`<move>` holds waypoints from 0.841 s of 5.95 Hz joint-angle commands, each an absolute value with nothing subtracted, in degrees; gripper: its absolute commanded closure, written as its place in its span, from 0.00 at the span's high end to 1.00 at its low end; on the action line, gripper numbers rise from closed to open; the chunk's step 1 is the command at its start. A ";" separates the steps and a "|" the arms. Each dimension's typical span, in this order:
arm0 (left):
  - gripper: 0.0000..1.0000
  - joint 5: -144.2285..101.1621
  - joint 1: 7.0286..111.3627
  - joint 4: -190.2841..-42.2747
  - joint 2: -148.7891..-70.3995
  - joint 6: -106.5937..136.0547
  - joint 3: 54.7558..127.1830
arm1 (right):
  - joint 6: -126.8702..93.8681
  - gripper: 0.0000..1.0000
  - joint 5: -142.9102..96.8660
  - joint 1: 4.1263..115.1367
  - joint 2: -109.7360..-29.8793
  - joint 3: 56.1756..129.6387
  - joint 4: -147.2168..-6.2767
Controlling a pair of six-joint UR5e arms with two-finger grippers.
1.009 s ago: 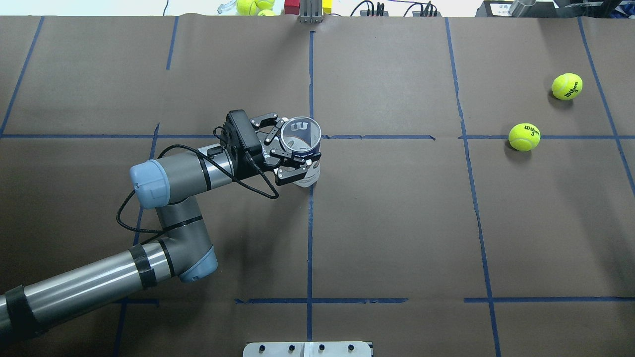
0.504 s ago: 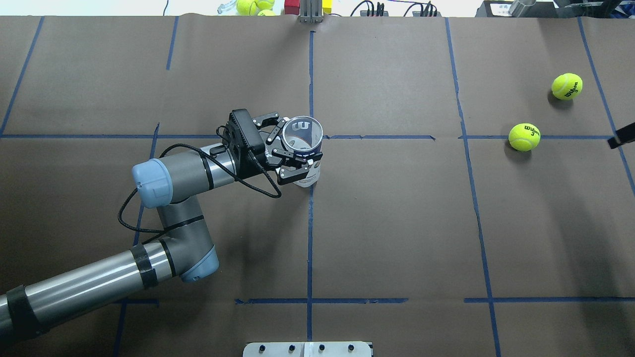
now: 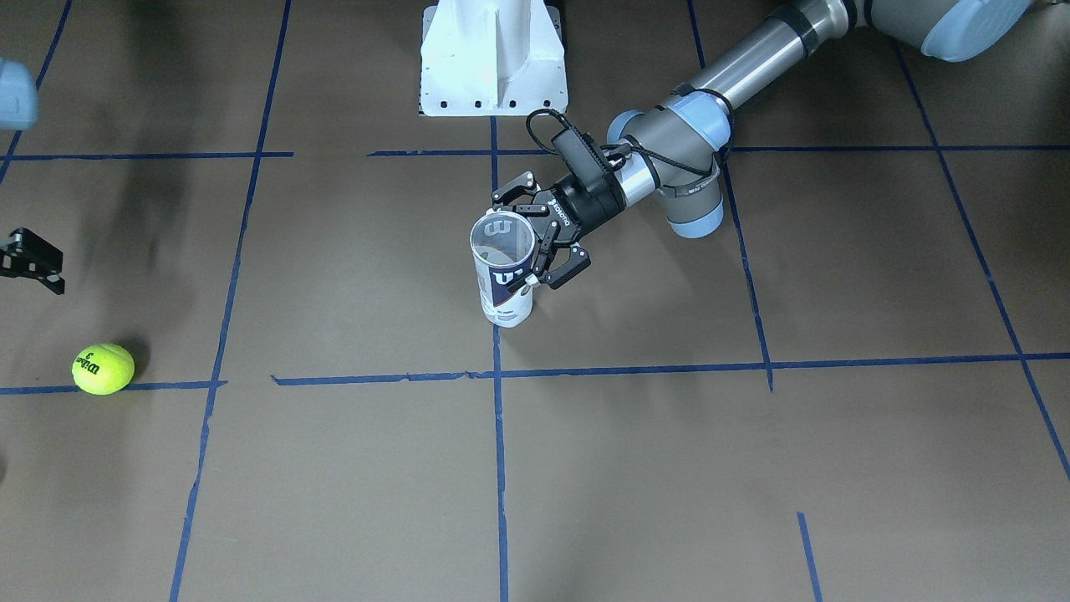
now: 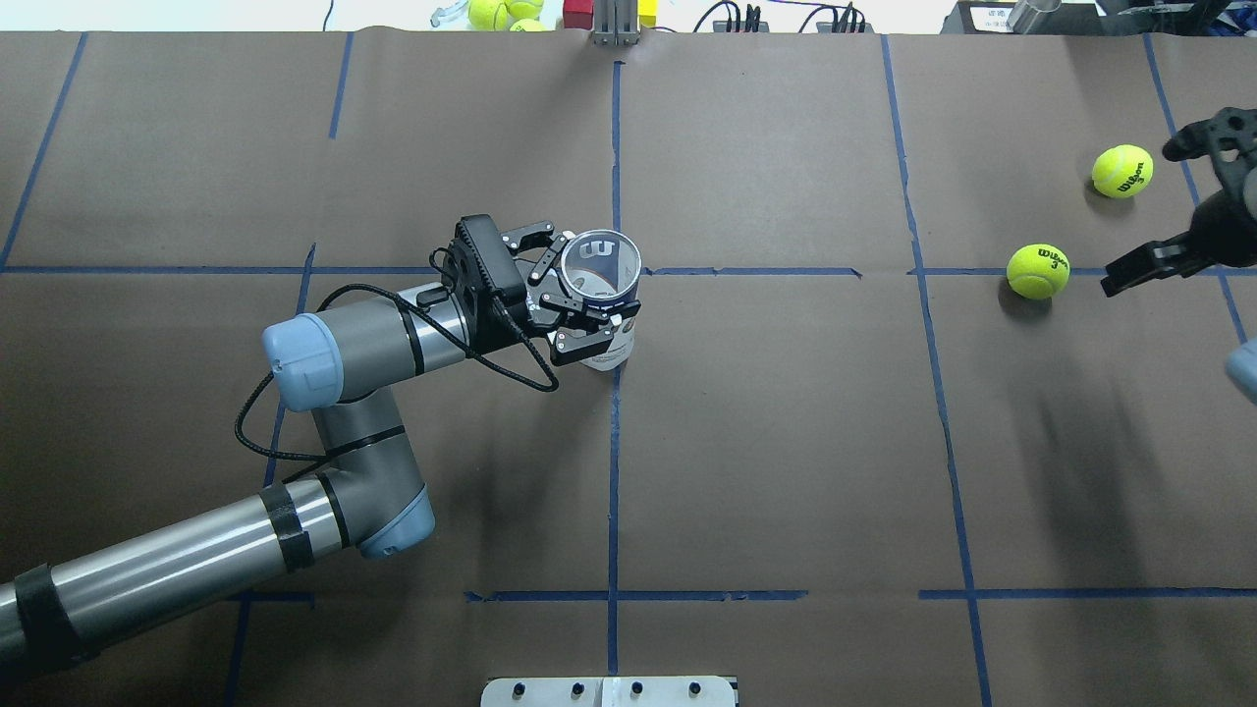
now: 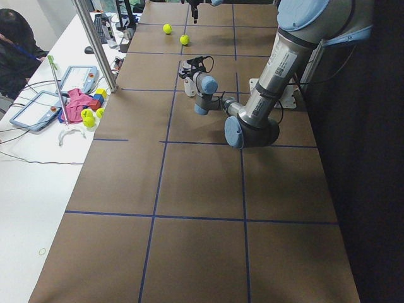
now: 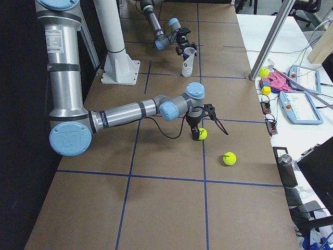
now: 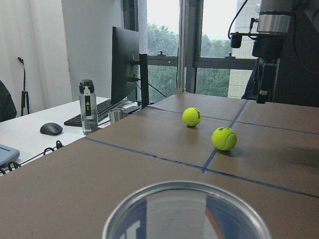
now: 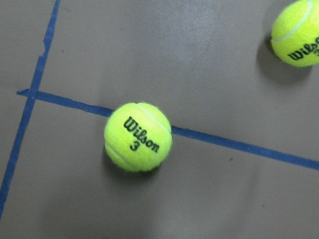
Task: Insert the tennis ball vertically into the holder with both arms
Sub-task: 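Grasp the nearer tennis ball with the right gripper while left holds the can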
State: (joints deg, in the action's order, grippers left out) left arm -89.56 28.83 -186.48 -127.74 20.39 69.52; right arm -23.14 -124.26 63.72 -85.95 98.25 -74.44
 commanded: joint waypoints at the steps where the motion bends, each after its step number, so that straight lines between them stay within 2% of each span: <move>1: 0.89 -89.56 28.83 -186.42 -127.79 20.48 69.52 | -24.26 1.00 -121.82 61.35 -81.93 90.21 -66.75; 5: 0.89 -89.56 28.74 -186.42 -127.71 20.48 69.52 | -26.54 1.00 -118.65 57.84 -78.23 83.78 -60.84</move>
